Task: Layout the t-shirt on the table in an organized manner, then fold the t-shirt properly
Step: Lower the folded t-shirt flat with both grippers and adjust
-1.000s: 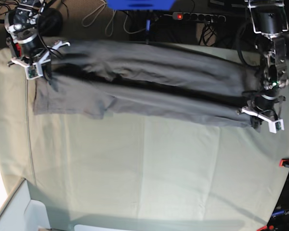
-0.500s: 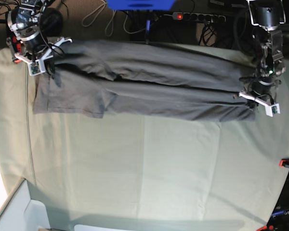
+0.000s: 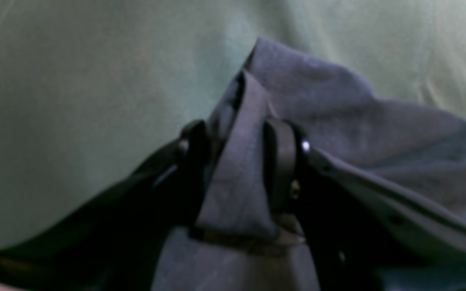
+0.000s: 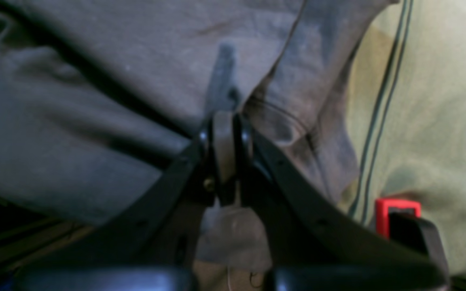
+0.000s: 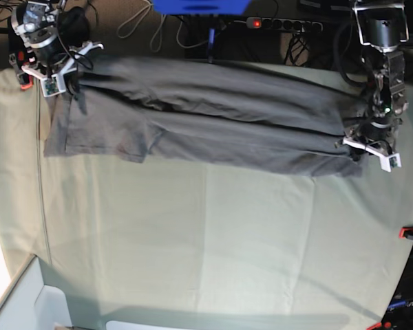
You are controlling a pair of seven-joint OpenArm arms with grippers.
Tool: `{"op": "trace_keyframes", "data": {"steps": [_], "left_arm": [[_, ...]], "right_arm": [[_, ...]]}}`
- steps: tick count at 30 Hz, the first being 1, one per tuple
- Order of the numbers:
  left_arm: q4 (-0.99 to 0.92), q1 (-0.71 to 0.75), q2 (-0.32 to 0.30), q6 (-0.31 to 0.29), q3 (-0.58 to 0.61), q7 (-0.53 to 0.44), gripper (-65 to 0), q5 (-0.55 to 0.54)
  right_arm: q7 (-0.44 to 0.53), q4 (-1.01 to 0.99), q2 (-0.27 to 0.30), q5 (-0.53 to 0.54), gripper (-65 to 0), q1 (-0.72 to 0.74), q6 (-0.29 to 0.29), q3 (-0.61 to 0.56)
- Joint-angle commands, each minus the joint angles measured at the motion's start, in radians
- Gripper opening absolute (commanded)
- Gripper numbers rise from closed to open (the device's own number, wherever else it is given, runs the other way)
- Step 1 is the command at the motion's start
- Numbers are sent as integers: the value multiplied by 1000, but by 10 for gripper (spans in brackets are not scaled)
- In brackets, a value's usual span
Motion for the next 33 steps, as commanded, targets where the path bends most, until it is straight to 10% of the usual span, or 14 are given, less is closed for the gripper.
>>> {"op": "trace_keyframes", "data": {"steps": [1,20,25,33], "left_arm": [[8,-8,-14,0,-4,0,-422,0],[7,-6,-14,0,-4,0,-420,0],[7,-6,-16,0,-4,1,-419,0],[17,-14,-17,0,-6,110,-142,0]], "right_arm": [[22,13,8,13,-650,-6,7,2],[14,13,-10,13,-650,-63,7,-63],[13,13,-7,8,-516,-61,7,-46],[22,56,-10,13,-361,-68,7,62]]}}
